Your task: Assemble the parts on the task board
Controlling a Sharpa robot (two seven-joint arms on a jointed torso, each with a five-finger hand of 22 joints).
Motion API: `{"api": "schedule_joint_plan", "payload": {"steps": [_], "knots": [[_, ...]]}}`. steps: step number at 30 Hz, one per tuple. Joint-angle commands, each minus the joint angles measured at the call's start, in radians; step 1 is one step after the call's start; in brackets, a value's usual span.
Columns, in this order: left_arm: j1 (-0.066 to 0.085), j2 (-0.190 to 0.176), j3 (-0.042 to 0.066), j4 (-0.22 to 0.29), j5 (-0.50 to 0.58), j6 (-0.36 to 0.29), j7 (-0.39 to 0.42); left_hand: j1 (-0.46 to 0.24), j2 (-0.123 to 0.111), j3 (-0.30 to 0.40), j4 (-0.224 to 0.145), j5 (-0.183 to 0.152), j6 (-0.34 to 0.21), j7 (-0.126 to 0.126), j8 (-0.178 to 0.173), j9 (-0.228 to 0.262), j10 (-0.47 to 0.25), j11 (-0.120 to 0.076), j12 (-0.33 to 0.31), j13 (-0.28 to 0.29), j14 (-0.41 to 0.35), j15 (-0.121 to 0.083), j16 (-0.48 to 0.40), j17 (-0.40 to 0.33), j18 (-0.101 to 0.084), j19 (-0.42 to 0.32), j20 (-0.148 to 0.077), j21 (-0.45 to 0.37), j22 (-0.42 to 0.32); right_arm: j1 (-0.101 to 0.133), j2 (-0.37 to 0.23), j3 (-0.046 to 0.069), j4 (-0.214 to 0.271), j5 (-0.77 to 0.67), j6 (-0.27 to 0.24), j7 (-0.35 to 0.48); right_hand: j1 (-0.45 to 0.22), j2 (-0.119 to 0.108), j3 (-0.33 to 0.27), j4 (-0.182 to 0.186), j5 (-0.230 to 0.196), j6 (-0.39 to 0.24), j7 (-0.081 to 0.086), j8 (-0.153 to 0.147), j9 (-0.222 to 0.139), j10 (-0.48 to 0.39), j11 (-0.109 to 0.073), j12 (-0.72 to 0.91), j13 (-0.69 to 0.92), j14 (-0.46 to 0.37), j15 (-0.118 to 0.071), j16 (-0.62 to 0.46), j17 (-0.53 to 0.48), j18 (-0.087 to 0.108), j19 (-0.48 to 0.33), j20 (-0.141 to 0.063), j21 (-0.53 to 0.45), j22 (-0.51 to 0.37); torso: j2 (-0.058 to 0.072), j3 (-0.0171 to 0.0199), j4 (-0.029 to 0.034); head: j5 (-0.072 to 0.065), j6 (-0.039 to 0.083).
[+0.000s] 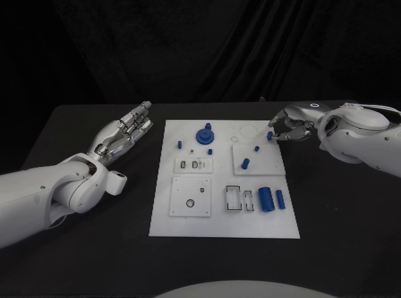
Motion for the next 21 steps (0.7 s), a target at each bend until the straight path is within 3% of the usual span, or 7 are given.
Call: {"api": "schedule_joint_plan", "payload": {"steps": [1,9,21], "knots": [[-0.002,0.001,0.001,0.0,-0.007,0.02,0.085,0.002,0.005,0.002,0.0,0.004,0.001,0.0,-0.004,0.001,0.0,0.01,-0.007,-0.001,0.001,0.007,-0.004,-0.002,0.007,0.001,0.008,-0.003,-0.001,-0.004,0.004,0.001,-0.004,0.0,0.005,-0.015,0.001,-0.01,-0.002,0.006,0.005,0.007,0.0,-0.004,-0.002,0.095,0.001,-0.005,0.249,0.085,-0.004,-0.005,0.189,0.01,0.036,-0.006,-0.006,0.218,-0.001,-0.0004,-0.0015,0.001,-0.002],[-0.002,0.001,0.001,-0.001,-0.007,0.023,0.084,0.003,0.006,0.003,0.0,0.004,0.004,0.0,-0.003,0.001,0.0,0.015,-0.007,-0.001,0.001,0.011,-0.004,-0.002,0.007,0.001,0.011,-0.003,-0.001,-0.014,0.019,0.001,-0.018,0.0,0.002,-0.028,0.0,-0.021,-0.008,0.021,0.005,0.026,0.0,0.002,-0.002,0.097,0.001,-0.004,0.251,0.085,-0.004,-0.005,0.189,0.01,0.036,-0.006,-0.007,0.218,0.0,0.0,0.001,0.0,-0.005],[-0.002,0.002,0.001,-0.002,-0.007,0.028,0.081,0.003,0.006,0.003,0.0,0.004,0.004,0.001,-0.003,0.001,0.0,0.018,-0.007,-0.001,0.001,0.011,-0.004,-0.002,0.007,0.001,0.012,-0.003,-0.001,-0.028,0.034,0.001,-0.035,0.0,-0.007,-0.034,0.017,-0.026,-0.007,0.022,0.006,0.043,0.0,0.007,0.001,0.096,0.001,-0.004,0.25,0.084,-0.004,-0.007,0.187,0.011,0.034,-0.006,-0.012,0.217,0.0,0.001,-0.0015,0.005,-0.009]]}}
